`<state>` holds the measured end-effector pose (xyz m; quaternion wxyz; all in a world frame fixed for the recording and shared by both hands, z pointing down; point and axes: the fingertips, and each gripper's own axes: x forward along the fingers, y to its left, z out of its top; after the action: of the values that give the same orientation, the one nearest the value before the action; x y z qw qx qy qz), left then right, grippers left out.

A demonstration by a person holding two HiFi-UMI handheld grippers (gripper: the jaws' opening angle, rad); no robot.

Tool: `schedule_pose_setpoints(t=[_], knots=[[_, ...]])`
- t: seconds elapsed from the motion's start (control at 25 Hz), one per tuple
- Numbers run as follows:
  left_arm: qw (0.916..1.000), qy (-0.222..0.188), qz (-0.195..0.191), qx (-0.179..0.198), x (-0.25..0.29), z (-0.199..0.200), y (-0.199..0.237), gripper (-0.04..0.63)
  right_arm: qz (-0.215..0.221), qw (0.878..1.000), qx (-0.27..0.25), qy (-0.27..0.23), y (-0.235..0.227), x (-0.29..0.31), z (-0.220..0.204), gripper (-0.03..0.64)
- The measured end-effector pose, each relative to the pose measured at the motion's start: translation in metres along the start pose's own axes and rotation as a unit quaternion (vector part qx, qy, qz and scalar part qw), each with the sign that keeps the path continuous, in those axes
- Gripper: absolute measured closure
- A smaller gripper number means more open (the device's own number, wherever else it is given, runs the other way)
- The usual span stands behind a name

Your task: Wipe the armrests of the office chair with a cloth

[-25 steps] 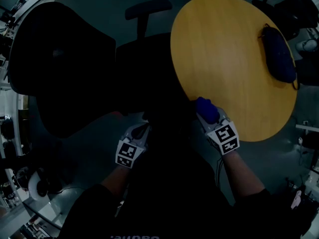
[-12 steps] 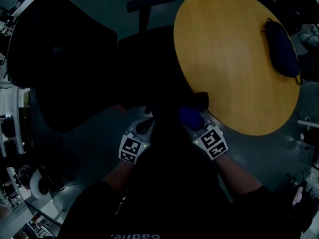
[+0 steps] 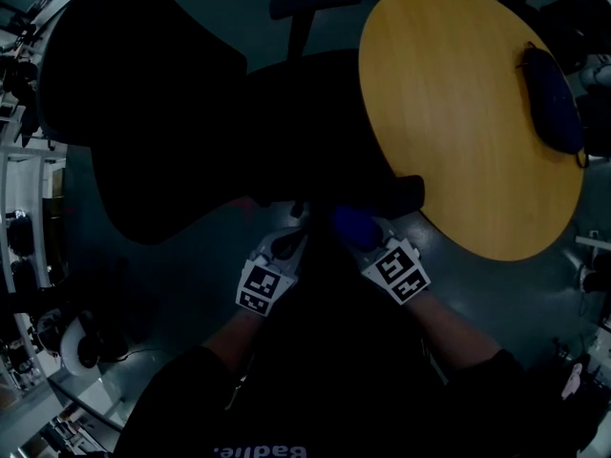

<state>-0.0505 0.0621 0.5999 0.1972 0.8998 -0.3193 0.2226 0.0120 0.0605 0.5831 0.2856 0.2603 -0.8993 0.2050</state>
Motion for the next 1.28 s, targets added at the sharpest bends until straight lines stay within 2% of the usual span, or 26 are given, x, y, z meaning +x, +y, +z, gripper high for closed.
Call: schedule_pose_setpoints(t=[0.48, 0.64, 0.8, 1.04, 1.28], knots=[[0.9998, -0.013, 0.003, -0.012, -0.03, -0.014, 0.025, 0.58, 0.023, 0.999, -0.024, 0.017, 0.03, 0.047, 0.023, 0.509], [0.9996, -0.028, -0.008, -0.003, -0.037, -0.003, 0.028, 0.58, 0.022, 0.999, -0.038, 0.017, 0.039, 0.048, 0.04, 0.509], [0.9987, -0.046, -0.016, 0.014, -0.045, 0.017, 0.034, 0.58, -0.002, 0.999, -0.047, -0.004, 0.037, 0.037, 0.07, 0.509], [0.9972, -0.072, -0.007, 0.02, -0.048, 0.055, 0.049, 0.58, -0.045, 0.997, -0.043, -0.046, 0.009, 0.005, 0.113, 0.509], [0.9956, -0.087, 0.002, 0.034, -0.018, 0.101, 0.061, 0.58, -0.065, 0.994, -0.042, -0.077, -0.051, -0.019, 0.146, 0.509]])
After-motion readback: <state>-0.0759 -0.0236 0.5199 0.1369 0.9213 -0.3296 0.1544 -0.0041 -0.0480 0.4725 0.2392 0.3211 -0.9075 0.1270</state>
